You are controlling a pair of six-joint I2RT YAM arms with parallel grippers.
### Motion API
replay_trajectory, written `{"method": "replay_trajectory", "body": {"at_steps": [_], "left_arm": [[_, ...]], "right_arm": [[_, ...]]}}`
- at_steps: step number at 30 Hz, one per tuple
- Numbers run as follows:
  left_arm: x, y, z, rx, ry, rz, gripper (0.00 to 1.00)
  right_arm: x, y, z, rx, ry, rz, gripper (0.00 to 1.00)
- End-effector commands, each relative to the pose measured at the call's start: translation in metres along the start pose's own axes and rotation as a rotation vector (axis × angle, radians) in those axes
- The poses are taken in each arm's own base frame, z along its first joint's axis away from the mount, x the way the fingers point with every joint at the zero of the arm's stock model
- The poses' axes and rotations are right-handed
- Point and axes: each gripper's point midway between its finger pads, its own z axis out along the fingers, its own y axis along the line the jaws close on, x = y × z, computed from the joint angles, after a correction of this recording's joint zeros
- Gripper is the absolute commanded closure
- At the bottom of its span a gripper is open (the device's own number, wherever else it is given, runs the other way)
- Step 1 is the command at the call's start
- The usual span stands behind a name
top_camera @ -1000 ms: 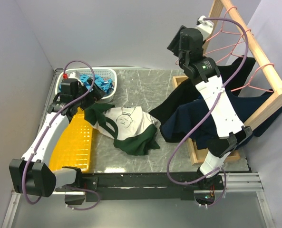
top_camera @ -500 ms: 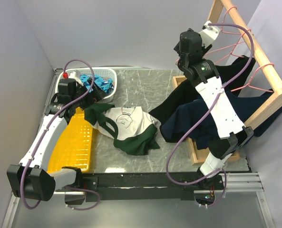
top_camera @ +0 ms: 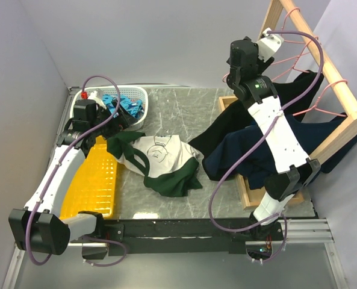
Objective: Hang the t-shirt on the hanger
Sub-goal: Pick up the hanger from the clothesline.
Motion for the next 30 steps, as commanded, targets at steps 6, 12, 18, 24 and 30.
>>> {"method": "replay_trajectory", "body": {"at_steps": [6,12,18,24,30], "left_arm": [[-0.014,-0.016,-0.010,0.052,-0.042,0.040,0.02],[-0.015,-0.017,-0.012,0.051,-0.048,0.041,0.03],[-0.018,-0.019,-0.013,0.052,-0.054,0.041,0.03],[-0.018,-0.019,-0.012,0.054,-0.055,0.040,0.03],[-0.018,-0.019,-0.011,0.054,-0.053,0.040,0.03]], "right_arm": [[-0.019,0.016,0.028,-0.017,-0.062,0.059,0.36],[-0.017,0.020,0.032,-0.029,-0.064,0.043,0.60],[-0.029,0.023,0.026,-0.058,-0.068,0.025,0.89],[-0.043,0.025,0.013,-0.059,-0.098,-0.007,1.00],[-0.045,0.042,-0.012,-0.094,-0.099,-0.028,1.00]]}}
